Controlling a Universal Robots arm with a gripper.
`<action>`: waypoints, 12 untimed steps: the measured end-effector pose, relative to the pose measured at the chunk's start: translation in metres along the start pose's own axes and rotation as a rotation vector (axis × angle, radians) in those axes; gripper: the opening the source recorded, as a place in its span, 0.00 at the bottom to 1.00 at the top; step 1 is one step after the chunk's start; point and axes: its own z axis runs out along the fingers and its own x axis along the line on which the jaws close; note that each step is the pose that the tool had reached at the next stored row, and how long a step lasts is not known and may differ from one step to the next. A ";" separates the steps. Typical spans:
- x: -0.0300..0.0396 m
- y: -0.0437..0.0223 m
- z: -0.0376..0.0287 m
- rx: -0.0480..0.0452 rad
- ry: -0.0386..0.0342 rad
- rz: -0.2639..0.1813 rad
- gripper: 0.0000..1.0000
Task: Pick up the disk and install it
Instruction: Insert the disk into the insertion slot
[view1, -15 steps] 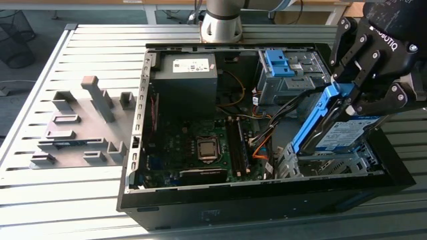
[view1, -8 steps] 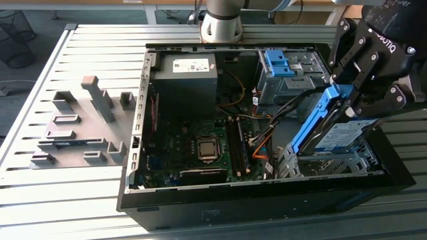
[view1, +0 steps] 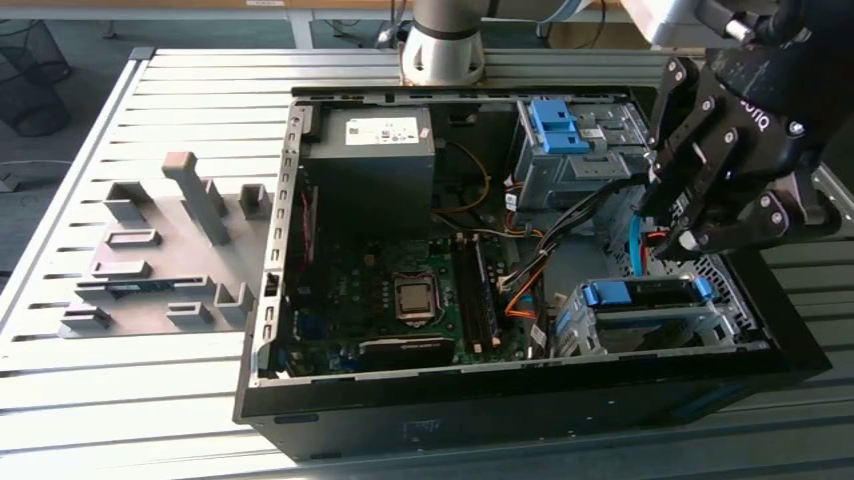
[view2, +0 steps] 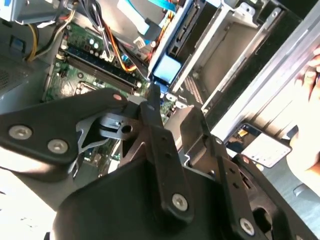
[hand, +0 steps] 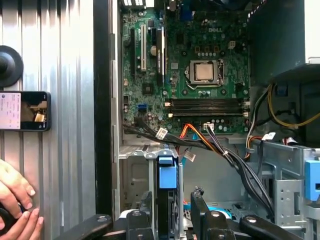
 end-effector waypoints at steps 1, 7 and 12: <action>0.0000 0.0000 0.0018 0.0000 -0.0001 0.000 0.44; 0.0001 -0.0001 0.0127 0.0000 -0.0001 0.000 0.24; 0.0001 -0.0003 0.0219 0.0000 -0.0002 0.000 0.11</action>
